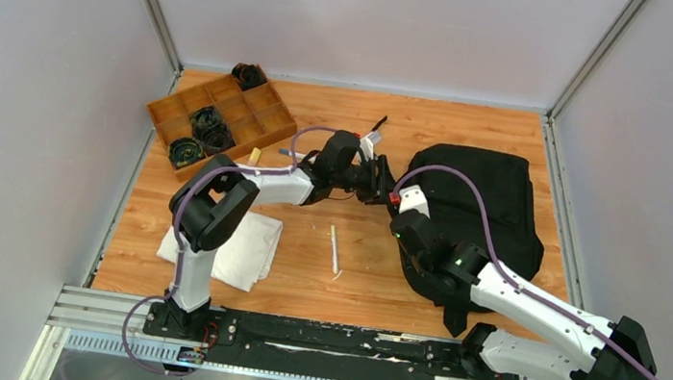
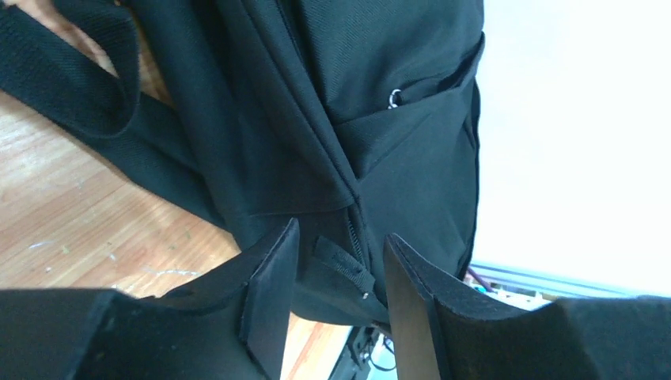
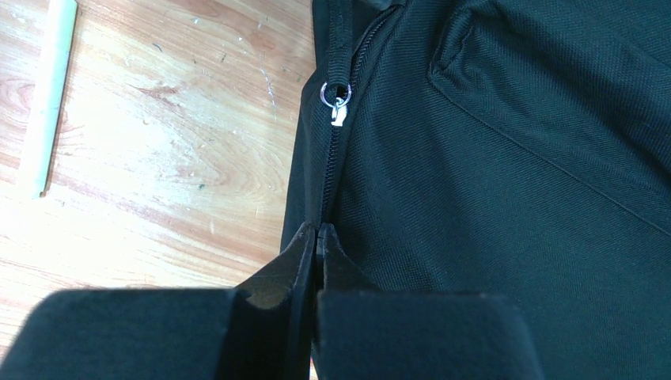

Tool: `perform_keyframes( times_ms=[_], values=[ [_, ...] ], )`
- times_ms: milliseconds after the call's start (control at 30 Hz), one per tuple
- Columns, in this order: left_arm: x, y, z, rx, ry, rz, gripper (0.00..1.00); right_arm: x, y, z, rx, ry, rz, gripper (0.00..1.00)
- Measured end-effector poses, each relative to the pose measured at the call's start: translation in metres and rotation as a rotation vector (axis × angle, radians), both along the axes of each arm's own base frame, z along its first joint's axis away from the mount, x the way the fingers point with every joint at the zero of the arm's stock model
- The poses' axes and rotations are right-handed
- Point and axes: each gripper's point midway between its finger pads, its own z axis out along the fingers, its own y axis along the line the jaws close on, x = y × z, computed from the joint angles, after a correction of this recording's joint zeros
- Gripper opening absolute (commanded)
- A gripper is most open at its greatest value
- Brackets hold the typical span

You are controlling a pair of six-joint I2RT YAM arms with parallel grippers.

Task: Pack the student bag
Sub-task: Zip the student bag at the center of the board.

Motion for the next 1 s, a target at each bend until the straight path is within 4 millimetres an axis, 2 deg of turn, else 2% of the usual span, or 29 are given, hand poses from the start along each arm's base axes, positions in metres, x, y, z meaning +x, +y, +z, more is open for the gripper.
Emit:
perform_keyframes(
  times_ms=[133,267,300,400,433,733,1000],
  values=[
    [0.001,-0.006,0.001,-0.043,0.018,-0.002,0.33,0.0,0.001,-0.001,0.005,0.001,0.003,0.0],
    [0.001,-0.009,-0.007,-0.048,0.04,-0.007,0.39,0.0,0.002,-0.001,0.008,0.003,0.006,0.0],
    [0.0,-0.009,-0.008,-0.048,0.046,-0.009,0.36,0.0,0.002,-0.001,0.008,0.003,0.006,0.0],
    [0.0,-0.009,-0.01,-0.049,0.054,-0.012,0.04,0.0,0.002,-0.002,0.009,0.003,0.006,0.0],
    [-0.001,-0.01,-0.009,-0.052,0.054,-0.012,0.0,0.0,0.002,-0.002,0.009,0.003,0.006,0.0],
    [0.001,-0.01,-0.007,-0.059,0.042,-0.007,0.0,-0.003,0.001,-0.002,0.023,0.004,0.006,0.0],
    [0.001,-0.011,0.0,-0.068,0.023,-0.022,0.0,-0.014,-0.001,0.011,0.089,0.006,0.031,0.0]
  ],
)
